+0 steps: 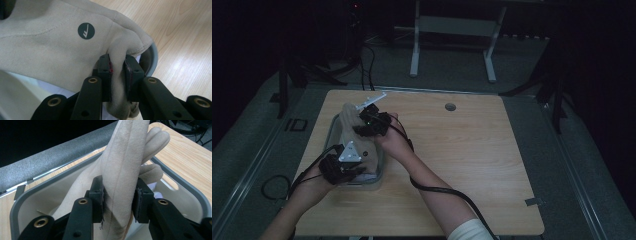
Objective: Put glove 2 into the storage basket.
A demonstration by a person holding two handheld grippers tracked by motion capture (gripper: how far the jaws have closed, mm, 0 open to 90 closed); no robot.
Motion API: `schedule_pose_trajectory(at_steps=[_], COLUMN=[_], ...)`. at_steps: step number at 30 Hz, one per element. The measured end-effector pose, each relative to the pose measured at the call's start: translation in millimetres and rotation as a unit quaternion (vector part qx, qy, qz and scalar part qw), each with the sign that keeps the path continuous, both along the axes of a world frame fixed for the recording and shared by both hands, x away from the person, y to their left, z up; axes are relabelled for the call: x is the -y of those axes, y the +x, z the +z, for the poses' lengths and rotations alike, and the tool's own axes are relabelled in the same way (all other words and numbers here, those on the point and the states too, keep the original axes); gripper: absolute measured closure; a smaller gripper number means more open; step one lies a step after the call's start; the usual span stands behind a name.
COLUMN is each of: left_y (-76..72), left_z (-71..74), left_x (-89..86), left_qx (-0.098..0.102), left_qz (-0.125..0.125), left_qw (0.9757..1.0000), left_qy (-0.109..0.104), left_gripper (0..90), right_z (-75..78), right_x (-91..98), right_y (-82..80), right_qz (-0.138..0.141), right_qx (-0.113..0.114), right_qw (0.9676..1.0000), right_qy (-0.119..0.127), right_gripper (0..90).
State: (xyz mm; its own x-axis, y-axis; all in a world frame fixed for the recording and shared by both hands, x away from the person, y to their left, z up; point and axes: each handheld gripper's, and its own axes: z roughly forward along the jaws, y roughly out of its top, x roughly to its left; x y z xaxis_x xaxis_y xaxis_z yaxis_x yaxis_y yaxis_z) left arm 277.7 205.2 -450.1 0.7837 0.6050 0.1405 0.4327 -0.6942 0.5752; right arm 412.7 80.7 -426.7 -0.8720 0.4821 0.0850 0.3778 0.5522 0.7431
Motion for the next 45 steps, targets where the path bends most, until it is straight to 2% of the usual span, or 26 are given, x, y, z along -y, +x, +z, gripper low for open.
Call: schedule_pose_trajectory(at_steps=[5,7,12,16,20,24,30,36,38,39,40,42,43,45], left_y=[-0.1,2.7,8.8,10.4,12.2,16.2,17.8,18.7,19.0,18.8,18.7,18.5,18.6,18.6], left_z=[-2.0,-6.0,-17.3,-21.9,-26.0,-31.9,-35.0,-36.1,-36.0,-35.5,-35.2,-34.0,-33.4,-30.2], left_x=[-6.0,-6.9,-4.6,-2.9,-2.9,-4.1,-4.0,-3.6,-3.7,-3.3,-3.1,-2.7,-2.7,-4.1], left_qx=[-0.003,-0.007,-0.021,-0.023,-0.027,-0.039,-0.044,-0.047,-0.05,-0.049,-0.048,-0.047,-0.047,-0.036], left_qz=[0.006,0.008,0.01,0.012,0.013,0.017,0.017,0.02,0.023,0.023,0.022,0.023,0.022,0.025], left_qw=[1.0,0.9999,0.9997,0.9997,0.9995,0.999,0.9987,0.9983,0.998,0.9981,0.9982,0.9982,0.9981,0.9976], left_qy=[0.001,0.001,-0.002,-0.003,-0.003,-0.015,-0.022,-0.027,-0.03,-0.029,-0.028,-0.029,-0.034,-0.054], left_gripper=[77.9,77.9,77.8,77.8,77.8,77.6,77.0,76.0,75.0,74.8,74.4,71.8,68.7,55.4], right_z=[-7.3,-12.5,-29.8,-43.9,-49.7,-54.5,-52.0,-47.8,-44.7,-43.2,-41.2,-37.7,-36.4,-32.3], right_x=[-8.7,-11.7,-13.3,-12.6,-13.4,-13.2,-7.0,1.9,5.7,7.3,9.1,13.3,14.8,18.8], right_y=[4.0,5.9,15.4,22.0,26.4,29.9,35.5,37.1,37.1,36.8,36.1,35.1,34.2,32.1], right_qz=[0.0,-0.001,-0.002,-0.004,-0.001,-0.004,0.006,0.024,0.022,0.028,0.028,0.037,0.038,0.037], right_qx=[-0.01,-0.009,-0.026,-0.039,-0.044,-0.053,-0.039,-0.038,-0.036,-0.028,-0.016,-0.011,-0.005,0.008], right_qw=[0.9999,1.0,0.9995,0.9987,0.9981,0.9977,0.9981,0.9978,0.9983,0.9981,0.9979,0.9982,0.9981,0.9981], right_qy=[0.002,-0.004,-0.019,-0.034,-0.043,-0.042,-0.046,-0.048,-0.041,-0.047,-0.055,-0.047,-0.049,-0.05], right_gripper=[66.1,66.1,65.8,65.0,63.6,58.4,42.7,17.9,16.9,13.2,13.7,13.4,13.5,13.7])
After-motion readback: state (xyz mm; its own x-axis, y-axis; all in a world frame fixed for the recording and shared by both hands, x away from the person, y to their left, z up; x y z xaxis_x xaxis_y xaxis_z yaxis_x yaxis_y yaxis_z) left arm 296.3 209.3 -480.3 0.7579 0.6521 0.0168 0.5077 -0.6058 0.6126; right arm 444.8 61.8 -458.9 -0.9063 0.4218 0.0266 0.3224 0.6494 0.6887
